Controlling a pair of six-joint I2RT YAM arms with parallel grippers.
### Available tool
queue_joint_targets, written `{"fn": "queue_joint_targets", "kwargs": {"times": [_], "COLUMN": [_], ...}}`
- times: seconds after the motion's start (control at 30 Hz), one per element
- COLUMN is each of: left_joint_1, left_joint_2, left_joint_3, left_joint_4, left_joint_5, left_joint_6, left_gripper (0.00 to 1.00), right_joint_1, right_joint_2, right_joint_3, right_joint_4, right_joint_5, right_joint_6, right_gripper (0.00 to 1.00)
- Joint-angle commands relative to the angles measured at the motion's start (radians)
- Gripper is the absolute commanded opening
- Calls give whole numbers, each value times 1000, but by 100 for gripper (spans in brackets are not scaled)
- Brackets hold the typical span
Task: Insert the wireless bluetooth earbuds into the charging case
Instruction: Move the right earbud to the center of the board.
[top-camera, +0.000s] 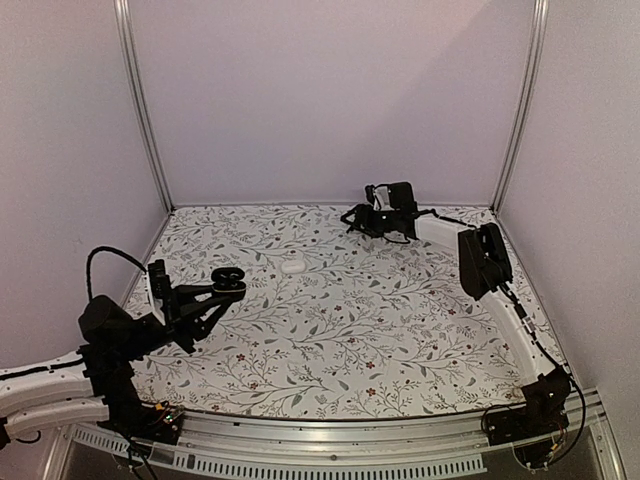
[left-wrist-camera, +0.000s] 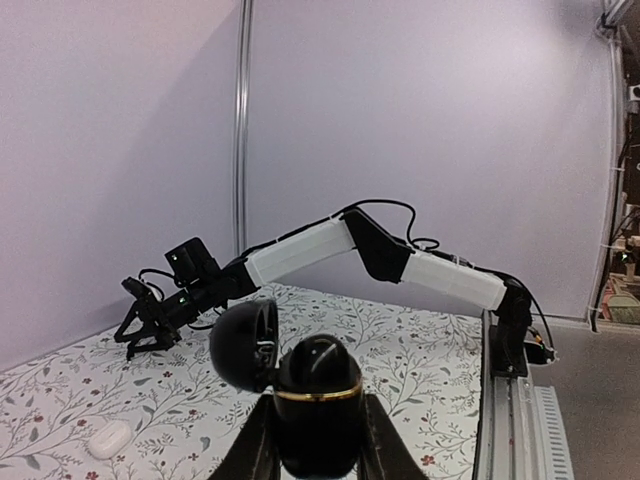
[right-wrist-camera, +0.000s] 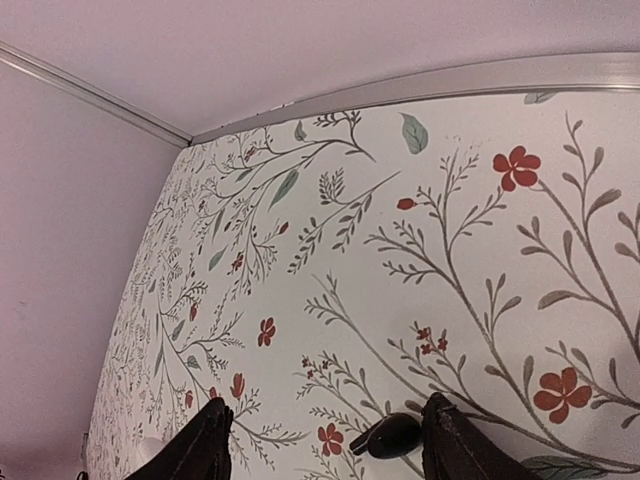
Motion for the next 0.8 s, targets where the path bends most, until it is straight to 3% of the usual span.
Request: {"fn": "queue_joint_targets", "kwargs": {"times": [0.0,0.23,0.5,0.77], "left_joint_1": [13,13,13,13], "left_joint_2": [-28,-28,-42,-43], "left_joint_3": [-10,-9,-7,-4], "left_joint_4": [-21,-24,-37,-41], "left_joint_5": [-14,-8,-9,-16], "left_joint_6": [-15,-18,-19,-13], "left_gripper": [0,0,0,0], "right_joint_1": [17,40,63,73], "right_joint_2": [44,15,-16,-19], "right_joint_3": [30,34,34,37], "right_joint_4": [-71,-176,-221,-220], "right_joint_5": [-44,13,157,152], "right_joint_6": [-40,-146,-204,-227], "right_gripper": [62,54,35,29]}}
